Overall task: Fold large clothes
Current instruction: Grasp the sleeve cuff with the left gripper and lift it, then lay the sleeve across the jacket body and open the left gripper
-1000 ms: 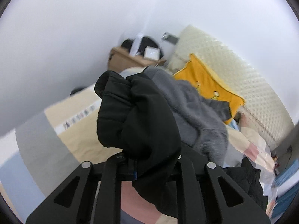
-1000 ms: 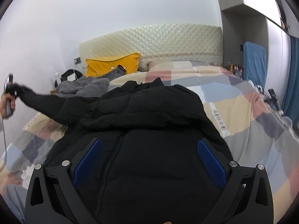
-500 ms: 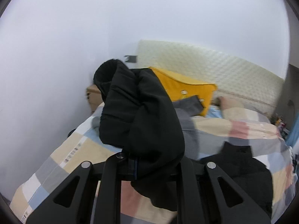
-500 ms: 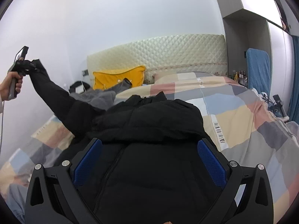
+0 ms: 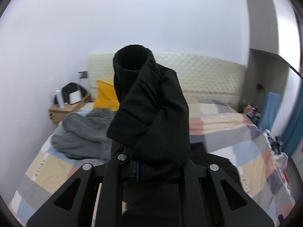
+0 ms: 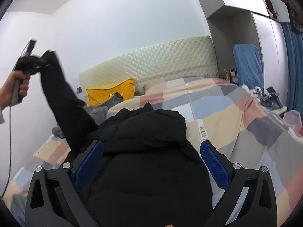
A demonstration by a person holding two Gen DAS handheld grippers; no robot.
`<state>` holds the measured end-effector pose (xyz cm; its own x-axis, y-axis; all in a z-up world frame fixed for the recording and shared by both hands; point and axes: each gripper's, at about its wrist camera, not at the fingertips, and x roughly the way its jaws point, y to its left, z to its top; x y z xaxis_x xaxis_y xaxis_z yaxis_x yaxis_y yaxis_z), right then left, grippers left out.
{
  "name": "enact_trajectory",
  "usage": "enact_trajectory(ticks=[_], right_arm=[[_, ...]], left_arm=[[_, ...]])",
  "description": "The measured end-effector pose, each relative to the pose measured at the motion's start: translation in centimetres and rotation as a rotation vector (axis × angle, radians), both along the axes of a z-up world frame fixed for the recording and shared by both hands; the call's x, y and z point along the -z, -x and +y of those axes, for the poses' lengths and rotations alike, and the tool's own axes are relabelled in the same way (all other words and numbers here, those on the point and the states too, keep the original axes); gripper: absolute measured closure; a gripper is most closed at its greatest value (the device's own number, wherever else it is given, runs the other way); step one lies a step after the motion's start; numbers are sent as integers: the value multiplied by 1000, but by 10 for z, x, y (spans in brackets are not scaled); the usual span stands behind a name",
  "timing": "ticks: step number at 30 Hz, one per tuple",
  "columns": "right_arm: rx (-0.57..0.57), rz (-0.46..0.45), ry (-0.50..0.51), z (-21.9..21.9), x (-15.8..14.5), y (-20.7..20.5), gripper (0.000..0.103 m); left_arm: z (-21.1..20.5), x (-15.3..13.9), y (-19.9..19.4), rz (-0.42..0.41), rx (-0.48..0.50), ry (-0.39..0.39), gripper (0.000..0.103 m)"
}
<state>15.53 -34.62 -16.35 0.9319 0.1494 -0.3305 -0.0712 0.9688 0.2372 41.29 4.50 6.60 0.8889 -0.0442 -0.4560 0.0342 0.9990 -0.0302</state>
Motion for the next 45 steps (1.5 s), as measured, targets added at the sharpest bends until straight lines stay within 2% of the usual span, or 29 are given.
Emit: enact_trajectory(ticks=[5, 13, 16, 18, 21, 26, 34, 36, 37, 42, 45], right_arm=[[-7, -7, 6, -2, 0, 3, 0], [8, -17, -13, -7, 3, 5, 0], [25, -17, -37, -9, 5, 6, 0], [35, -21, -13, -7, 5, 8, 0], [44, -7, -13, -10, 10, 5, 0], [46, 15, -50, -18, 18, 0, 0], [46, 61, -77, -17, 32, -10, 0], [47, 69, -75, -17, 34, -13, 0], [48, 70, -72, -17, 35, -14, 0], [50, 87, -61, -15, 38, -16, 0], [55, 91, -57, -15, 38, -15, 0]], left_arm=[[-66, 16, -9, 14, 79, -17, 86], [-172, 67, -15, 90, 211, -21, 86], [-208, 93, -16, 114, 265, -23, 87], [-224, 114, -17, 142, 300, -4, 87], [-248, 151, -24, 212, 333, 21, 87], [-287, 213, -29, 283, 378, -25, 87], [-307, 276, -40, 350, 397, -120, 87], [-312, 288, -47, 382, 400, -176, 87], [-312, 291, -49, 390, 400, -197, 87], [-306, 282, -41, 378, 408, -157, 86], [-301, 275, -31, 365, 428, -165, 83]])
